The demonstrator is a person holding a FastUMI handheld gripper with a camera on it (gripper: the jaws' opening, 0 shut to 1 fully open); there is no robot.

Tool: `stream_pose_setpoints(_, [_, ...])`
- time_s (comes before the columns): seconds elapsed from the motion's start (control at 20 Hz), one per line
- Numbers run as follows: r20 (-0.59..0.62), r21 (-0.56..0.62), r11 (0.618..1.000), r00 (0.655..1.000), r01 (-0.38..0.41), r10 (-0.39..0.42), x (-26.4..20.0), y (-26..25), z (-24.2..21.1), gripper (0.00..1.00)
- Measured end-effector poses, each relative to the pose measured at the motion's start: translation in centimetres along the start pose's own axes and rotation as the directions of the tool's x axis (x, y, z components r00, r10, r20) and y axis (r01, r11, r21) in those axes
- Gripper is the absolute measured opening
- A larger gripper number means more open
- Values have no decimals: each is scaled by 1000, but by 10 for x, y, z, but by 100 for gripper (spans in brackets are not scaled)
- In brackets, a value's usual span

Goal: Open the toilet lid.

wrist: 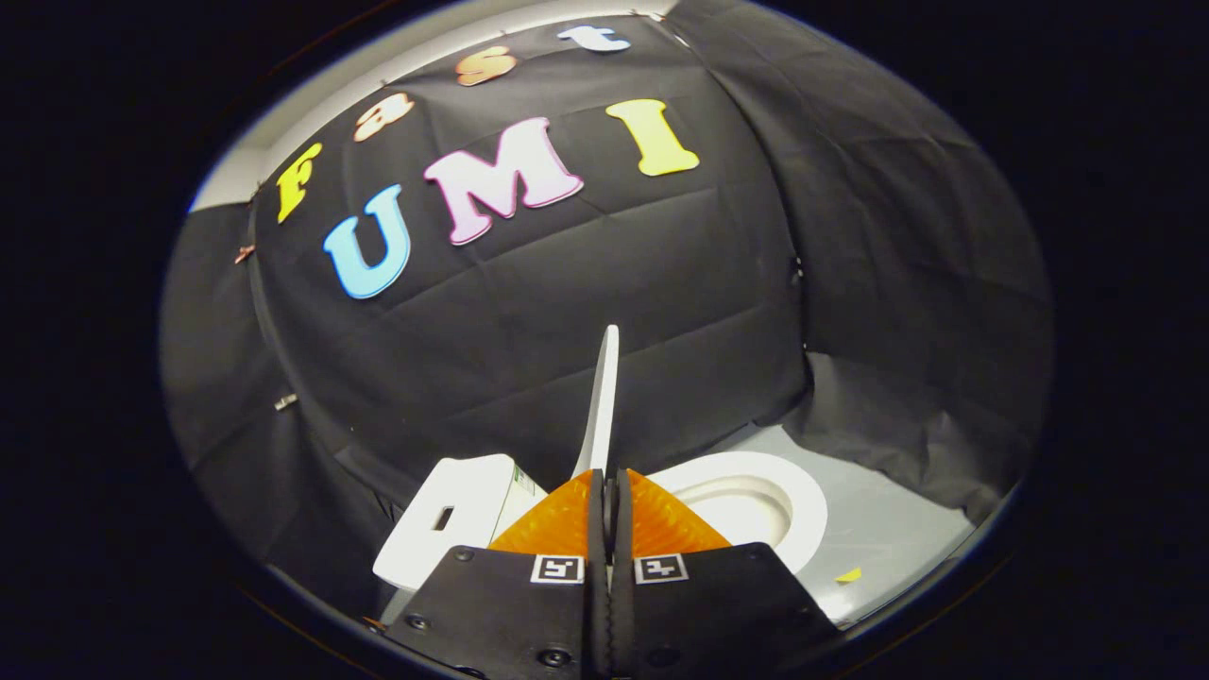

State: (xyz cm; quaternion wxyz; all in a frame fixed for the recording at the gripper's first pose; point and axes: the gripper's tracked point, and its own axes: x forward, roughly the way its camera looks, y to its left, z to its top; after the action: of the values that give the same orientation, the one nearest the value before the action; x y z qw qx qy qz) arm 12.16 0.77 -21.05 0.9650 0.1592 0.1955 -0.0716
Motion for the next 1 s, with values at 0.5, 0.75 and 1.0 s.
stream_pose_setpoints(0.5, [44, -307, 950, 998, 57, -46, -8, 101, -10, 5])
stream_pose_setpoints(0.75, [70, -428, 902, 997, 54, -26, -9, 149, -21, 5])
stream_pose_setpoints(1.0, [59, -519, 855, 997, -3, 39, -10, 199, -40, 5])
